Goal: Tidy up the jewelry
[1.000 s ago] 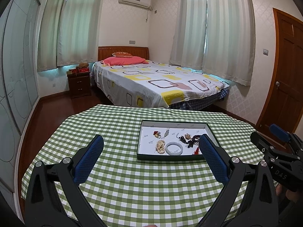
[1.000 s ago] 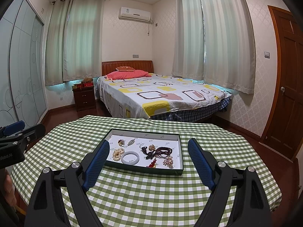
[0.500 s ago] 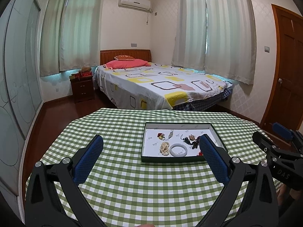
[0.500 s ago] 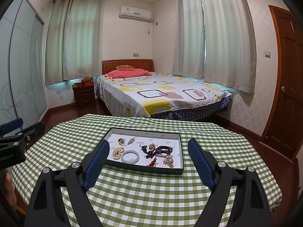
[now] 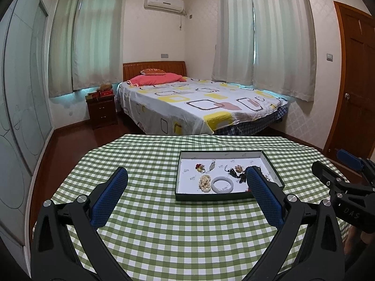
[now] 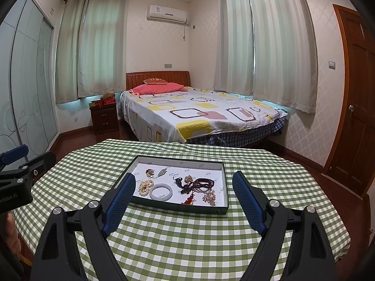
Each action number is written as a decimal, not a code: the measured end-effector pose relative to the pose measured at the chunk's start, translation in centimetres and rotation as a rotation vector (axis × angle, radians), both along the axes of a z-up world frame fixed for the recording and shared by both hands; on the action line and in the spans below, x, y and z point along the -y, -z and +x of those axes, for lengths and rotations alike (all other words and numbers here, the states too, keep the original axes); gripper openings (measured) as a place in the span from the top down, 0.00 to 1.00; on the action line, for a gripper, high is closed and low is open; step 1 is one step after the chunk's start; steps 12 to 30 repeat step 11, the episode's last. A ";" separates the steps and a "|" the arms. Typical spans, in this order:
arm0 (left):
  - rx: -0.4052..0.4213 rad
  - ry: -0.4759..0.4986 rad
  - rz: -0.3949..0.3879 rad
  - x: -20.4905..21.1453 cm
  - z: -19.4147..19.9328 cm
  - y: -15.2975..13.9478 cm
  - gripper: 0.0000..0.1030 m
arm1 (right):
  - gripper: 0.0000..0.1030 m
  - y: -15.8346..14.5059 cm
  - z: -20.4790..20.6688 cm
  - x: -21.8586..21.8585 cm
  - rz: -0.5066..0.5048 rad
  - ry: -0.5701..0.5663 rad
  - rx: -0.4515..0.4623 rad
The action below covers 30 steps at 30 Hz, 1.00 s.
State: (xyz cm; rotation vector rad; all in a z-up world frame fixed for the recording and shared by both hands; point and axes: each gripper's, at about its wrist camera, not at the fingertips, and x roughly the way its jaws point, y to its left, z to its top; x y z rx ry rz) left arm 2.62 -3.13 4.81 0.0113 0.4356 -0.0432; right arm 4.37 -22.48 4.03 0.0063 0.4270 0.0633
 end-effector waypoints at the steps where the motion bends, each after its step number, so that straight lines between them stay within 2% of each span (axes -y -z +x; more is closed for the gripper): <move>1: -0.006 -0.002 0.004 -0.1 0.3 0.2 0.04 | 0.20 0.1 0.2 0.1 0.001 0.000 -0.003; 5: -0.025 -0.011 0.005 -0.6 1.4 1.1 0.04 | 0.20 0.7 0.8 0.1 0.004 0.002 -0.014; 11: -0.118 -0.026 -0.015 -2.3 5.2 4.2 0.04 | 0.20 2.6 3.5 1.3 -0.002 0.028 -0.050; 30: -0.118 -0.026 -0.015 -2.3 5.2 4.2 0.04 | 0.20 2.6 3.5 1.3 -0.002 0.028 -0.050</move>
